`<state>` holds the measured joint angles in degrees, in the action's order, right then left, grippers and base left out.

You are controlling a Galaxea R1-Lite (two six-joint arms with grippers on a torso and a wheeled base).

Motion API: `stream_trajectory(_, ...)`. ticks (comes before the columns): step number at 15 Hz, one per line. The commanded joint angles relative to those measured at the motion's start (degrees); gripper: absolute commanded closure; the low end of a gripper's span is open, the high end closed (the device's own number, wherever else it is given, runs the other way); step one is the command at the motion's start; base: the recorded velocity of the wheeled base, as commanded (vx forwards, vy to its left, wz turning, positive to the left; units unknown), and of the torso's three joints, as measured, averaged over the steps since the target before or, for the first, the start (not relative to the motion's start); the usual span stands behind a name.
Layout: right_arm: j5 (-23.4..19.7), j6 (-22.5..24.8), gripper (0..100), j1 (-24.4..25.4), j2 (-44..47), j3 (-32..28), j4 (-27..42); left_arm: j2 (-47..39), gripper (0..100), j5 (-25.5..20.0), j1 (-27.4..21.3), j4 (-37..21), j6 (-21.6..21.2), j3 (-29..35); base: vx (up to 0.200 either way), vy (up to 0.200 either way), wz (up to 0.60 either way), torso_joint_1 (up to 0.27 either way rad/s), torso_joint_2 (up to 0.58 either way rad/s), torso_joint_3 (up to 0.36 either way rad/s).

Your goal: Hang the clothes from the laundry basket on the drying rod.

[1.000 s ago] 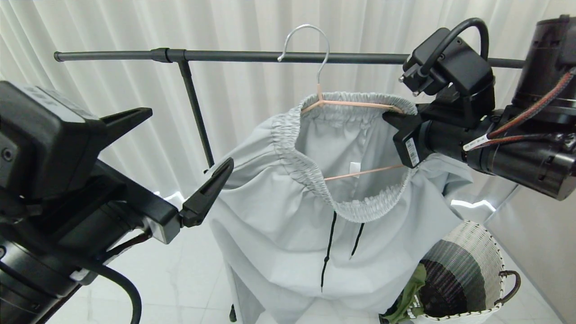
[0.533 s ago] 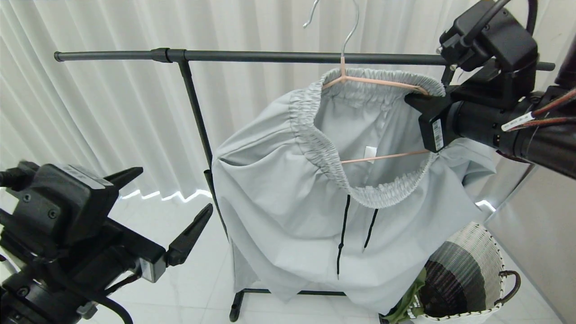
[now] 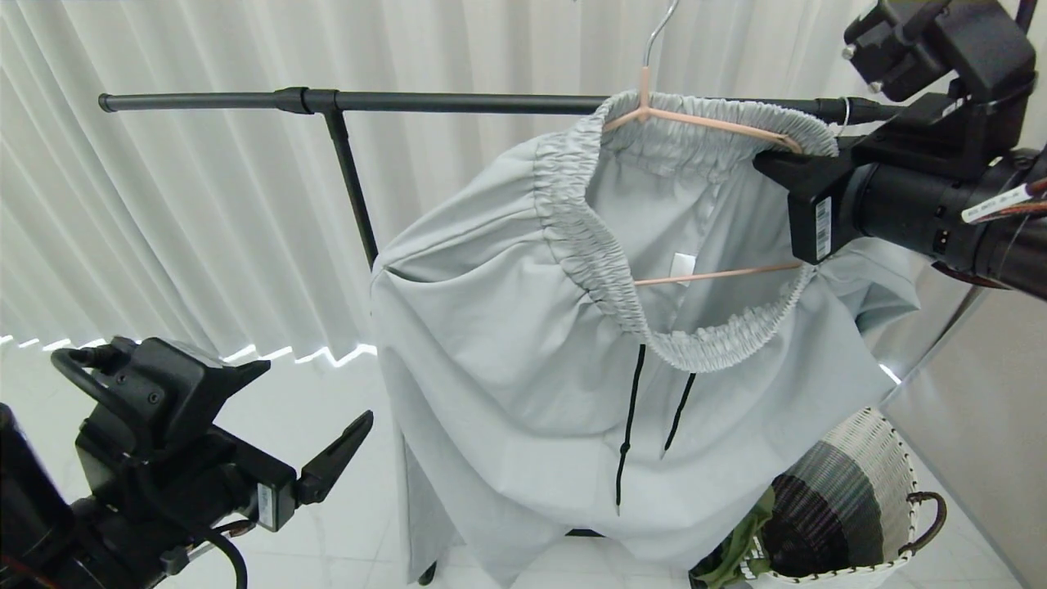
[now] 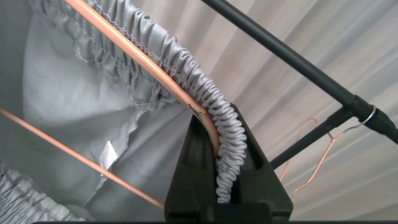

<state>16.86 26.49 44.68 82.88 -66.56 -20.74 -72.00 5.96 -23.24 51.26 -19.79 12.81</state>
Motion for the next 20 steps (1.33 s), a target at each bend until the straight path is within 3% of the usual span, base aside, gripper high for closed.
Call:
stream_trajectory(1, 0.02, 0.05, 100, 0.23, -0.62, 0.03, -0.01, -2.18, 0, -0.51, 2.05, 0.07, 0.10, 0.72, 0.000, 0.000, 0.00, 0.000, 0.00, 0.000)
stream_trajectory(8, 0.02, -0.04, 100, 3.66, -1.59, 0.12, -0.01, -4.64, 0, -4.29, 2.14, 0.15, -0.08, 1.51, 0.000, 0.000, 0.00, 0.000, 0.00, 0.000)
stream_trajectory(9, 0.02, 0.05, 100, 4.45, -1.85, 0.03, 0.08, -4.73, 100, -4.29, 2.14, 0.15, -0.17, 1.60, 0.000, 0.000, 0.00, 0.000, 0.00, 0.000)
stream_trajectory(13, 0.10, 0.05, 100, 4.63, -2.02, 0.03, 0.08, -4.82, 100, -4.12, 2.93, 0.15, -0.25, 1.34, 0.000, 0.000, 0.00, 0.000, 0.00, 0.000)
stream_trajectory(20, 0.28, -0.04, 100, 4.10, -2.73, 0.12, 0.17, -4.29, 100, -4.12, 11.90, 0.15, -0.34, -0.24, 0.000, 0.000, 0.00, 0.000, 0.00, 0.000)
